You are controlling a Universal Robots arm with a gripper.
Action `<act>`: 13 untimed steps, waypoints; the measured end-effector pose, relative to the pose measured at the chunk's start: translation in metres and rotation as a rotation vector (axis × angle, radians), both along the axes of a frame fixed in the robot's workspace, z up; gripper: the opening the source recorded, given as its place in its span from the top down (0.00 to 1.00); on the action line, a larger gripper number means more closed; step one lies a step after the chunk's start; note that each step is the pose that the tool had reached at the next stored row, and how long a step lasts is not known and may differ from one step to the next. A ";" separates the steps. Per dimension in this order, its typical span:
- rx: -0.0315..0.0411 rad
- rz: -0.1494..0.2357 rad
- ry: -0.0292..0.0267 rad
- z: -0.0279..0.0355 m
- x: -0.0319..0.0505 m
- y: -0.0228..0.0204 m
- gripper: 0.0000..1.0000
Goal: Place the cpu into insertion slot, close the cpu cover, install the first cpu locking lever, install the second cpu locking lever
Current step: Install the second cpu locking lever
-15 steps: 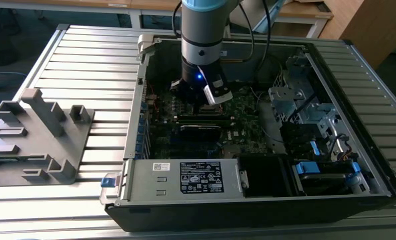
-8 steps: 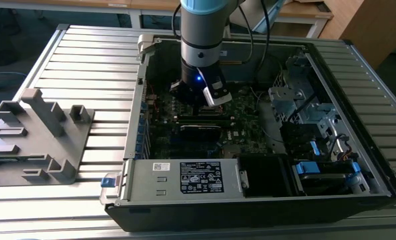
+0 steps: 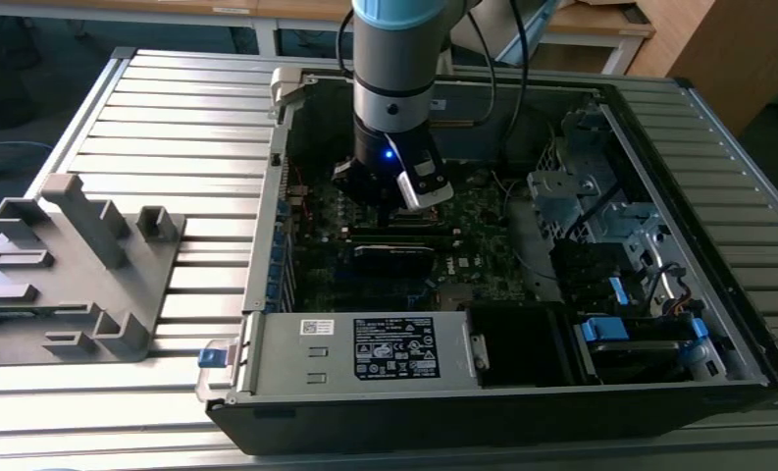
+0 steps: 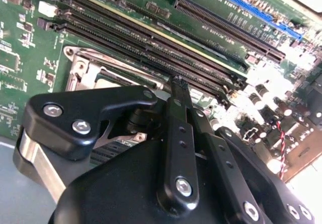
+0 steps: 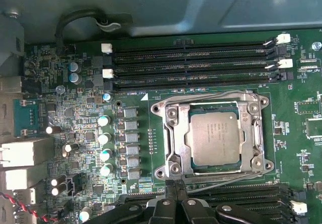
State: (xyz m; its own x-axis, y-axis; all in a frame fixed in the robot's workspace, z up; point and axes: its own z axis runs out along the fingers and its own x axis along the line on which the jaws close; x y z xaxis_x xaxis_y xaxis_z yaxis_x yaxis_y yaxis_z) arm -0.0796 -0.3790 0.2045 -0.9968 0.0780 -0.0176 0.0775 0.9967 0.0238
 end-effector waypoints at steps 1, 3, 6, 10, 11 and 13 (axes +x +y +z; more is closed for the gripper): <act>0.0001 0.000 -0.0001 -0.0001 0.0000 0.0000 0.89; 0.0005 0.000 -0.0003 -0.0007 0.0000 0.0001 0.89; 0.0003 0.000 -0.0003 -0.0031 -0.0006 0.0000 0.89; 0.0001 0.000 -0.0001 -0.0035 -0.0014 0.0000 0.89; 0.0002 0.000 -0.0002 -0.0038 -0.0019 0.0000 0.89; 0.0003 0.000 -0.0002 -0.0039 -0.0022 0.0000 0.89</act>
